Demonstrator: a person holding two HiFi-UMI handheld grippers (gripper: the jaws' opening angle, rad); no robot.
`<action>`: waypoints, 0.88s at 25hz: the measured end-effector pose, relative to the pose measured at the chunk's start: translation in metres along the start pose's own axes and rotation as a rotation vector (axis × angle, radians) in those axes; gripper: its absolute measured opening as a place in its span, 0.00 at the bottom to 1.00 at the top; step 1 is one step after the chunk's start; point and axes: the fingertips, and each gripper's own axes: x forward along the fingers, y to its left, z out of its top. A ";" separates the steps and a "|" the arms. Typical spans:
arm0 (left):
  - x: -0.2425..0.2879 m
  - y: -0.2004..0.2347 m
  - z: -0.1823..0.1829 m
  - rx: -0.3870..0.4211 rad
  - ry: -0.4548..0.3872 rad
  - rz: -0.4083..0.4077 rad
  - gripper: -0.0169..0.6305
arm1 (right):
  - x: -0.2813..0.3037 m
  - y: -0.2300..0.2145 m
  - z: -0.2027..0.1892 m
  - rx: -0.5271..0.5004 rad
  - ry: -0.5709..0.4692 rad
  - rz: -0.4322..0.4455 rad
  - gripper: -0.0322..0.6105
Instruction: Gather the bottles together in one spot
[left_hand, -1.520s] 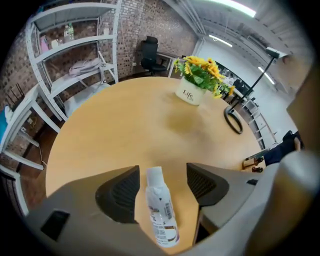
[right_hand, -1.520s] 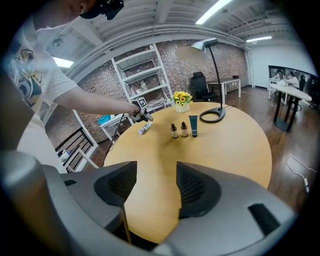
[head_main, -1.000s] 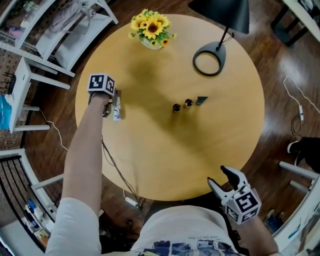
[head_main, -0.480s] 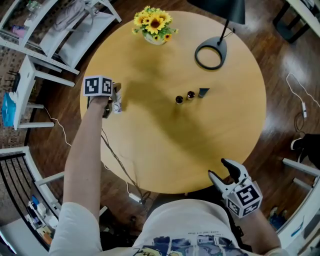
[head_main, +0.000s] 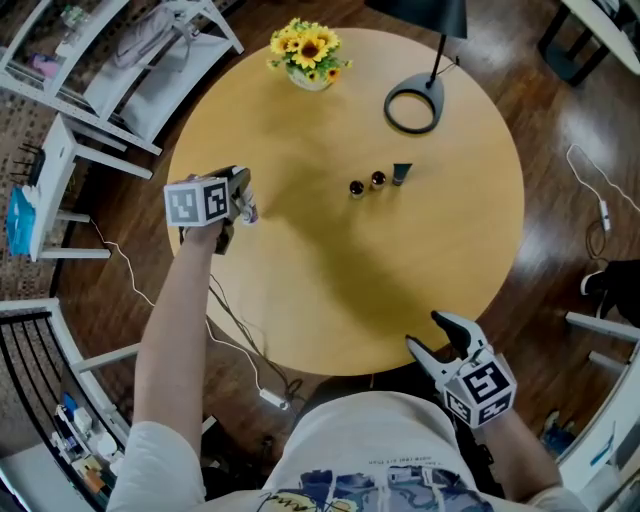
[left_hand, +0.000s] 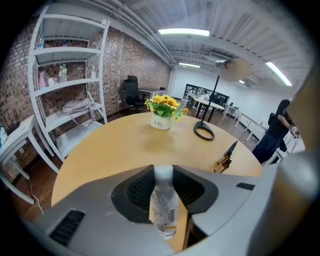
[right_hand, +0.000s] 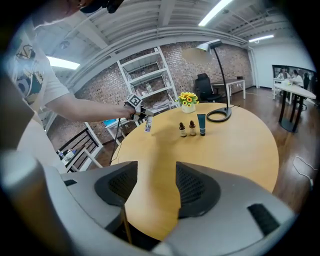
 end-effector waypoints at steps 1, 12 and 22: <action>-0.004 -0.007 0.003 0.014 -0.023 -0.012 0.20 | -0.002 0.003 -0.001 0.000 -0.004 -0.002 0.46; -0.029 -0.094 0.023 0.155 -0.222 -0.144 0.20 | -0.030 0.020 -0.017 -0.003 -0.046 -0.047 0.46; -0.016 -0.162 0.029 0.208 -0.319 -0.232 0.20 | -0.060 0.017 -0.035 0.032 -0.061 -0.106 0.46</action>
